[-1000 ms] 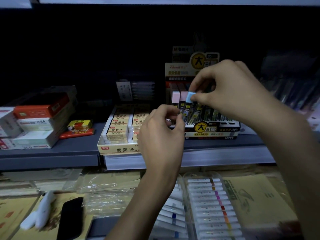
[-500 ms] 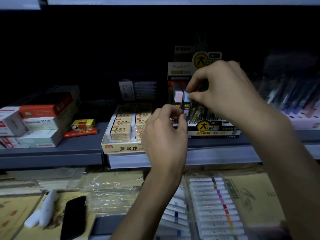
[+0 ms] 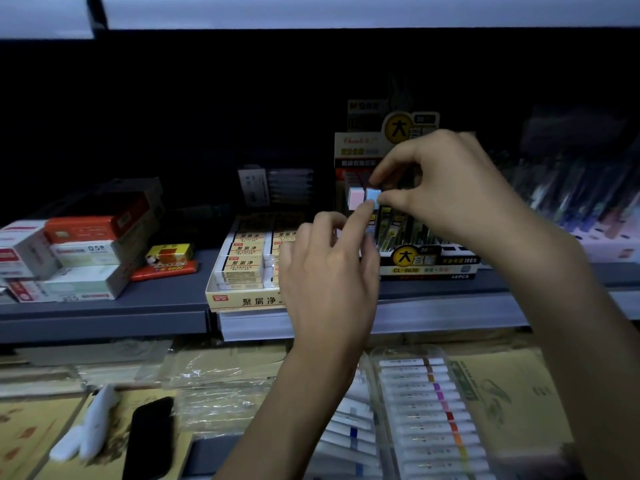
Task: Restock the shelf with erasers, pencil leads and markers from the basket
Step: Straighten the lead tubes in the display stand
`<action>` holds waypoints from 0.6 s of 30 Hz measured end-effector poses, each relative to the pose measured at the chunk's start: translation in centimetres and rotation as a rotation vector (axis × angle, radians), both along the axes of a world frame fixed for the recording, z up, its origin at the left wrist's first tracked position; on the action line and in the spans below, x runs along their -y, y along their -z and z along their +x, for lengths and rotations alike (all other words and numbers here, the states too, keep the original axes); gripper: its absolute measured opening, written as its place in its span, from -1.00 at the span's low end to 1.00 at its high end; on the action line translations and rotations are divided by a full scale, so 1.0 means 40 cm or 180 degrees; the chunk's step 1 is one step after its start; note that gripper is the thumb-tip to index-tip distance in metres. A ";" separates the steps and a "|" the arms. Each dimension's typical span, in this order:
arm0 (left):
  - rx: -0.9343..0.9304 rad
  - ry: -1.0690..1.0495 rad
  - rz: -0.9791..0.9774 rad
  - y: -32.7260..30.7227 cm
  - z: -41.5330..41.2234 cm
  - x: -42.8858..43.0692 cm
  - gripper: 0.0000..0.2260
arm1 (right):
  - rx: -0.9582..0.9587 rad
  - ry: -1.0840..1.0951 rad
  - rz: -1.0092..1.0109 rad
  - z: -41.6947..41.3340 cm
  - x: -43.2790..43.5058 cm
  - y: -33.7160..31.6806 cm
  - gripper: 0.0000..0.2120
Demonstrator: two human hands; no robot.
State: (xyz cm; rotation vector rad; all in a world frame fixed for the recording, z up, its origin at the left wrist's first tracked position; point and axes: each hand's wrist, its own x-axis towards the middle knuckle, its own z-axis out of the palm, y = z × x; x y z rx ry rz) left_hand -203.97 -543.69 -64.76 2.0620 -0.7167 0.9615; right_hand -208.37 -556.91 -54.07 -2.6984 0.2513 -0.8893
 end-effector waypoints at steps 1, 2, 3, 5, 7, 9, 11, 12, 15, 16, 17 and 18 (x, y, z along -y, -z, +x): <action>0.0029 -0.0018 0.0074 -0.001 0.000 0.000 -0.65 | 0.0012 -0.0007 -0.0005 -0.003 0.002 -0.001 -0.86; 0.0037 -0.0026 0.0153 -0.001 -0.001 0.000 -0.62 | 0.0026 -0.0001 -0.0023 -0.007 0.006 -0.002 -0.87; 0.0030 -0.0031 0.0236 0.000 -0.001 0.001 -0.60 | 0.0041 0.0014 -0.0051 -0.010 0.009 -0.002 -0.87; -0.0011 -0.0064 0.0386 0.002 0.000 0.003 -0.58 | 0.0066 0.0069 -0.0077 -0.018 0.017 -0.004 -0.88; -0.0071 -0.0145 0.0472 0.005 -0.001 0.004 -0.56 | 0.0075 0.0096 -0.0052 -0.026 0.021 -0.007 -0.90; -0.0110 -0.0214 0.0499 0.006 -0.004 0.006 -0.54 | 0.0092 0.0080 -0.0008 -0.034 0.022 -0.010 -0.92; -0.0135 -0.0264 0.0533 0.008 -0.008 0.009 -0.51 | 0.0132 0.0064 0.0040 -0.039 0.022 -0.012 -0.94; -0.0150 -0.0281 0.0552 0.008 -0.011 0.010 -0.50 | 0.0138 0.0064 0.0052 -0.041 0.022 -0.013 -0.94; -0.0207 -0.0277 0.0548 0.008 -0.016 0.012 -0.49 | 0.0138 0.0070 0.0100 -0.046 0.026 -0.018 -0.93; -0.0215 -0.0267 0.0536 0.008 -0.016 0.013 -0.49 | 0.0123 0.0073 0.0106 -0.049 0.028 -0.021 -0.92; -0.0214 -0.0252 0.0522 0.007 -0.016 0.012 -0.50 | 0.0097 0.0074 0.0100 -0.052 0.030 -0.024 -0.90; -0.0216 -0.0236 0.0510 0.007 -0.017 0.013 -0.50 | 0.0062 0.0074 0.0095 -0.055 0.032 -0.027 -0.88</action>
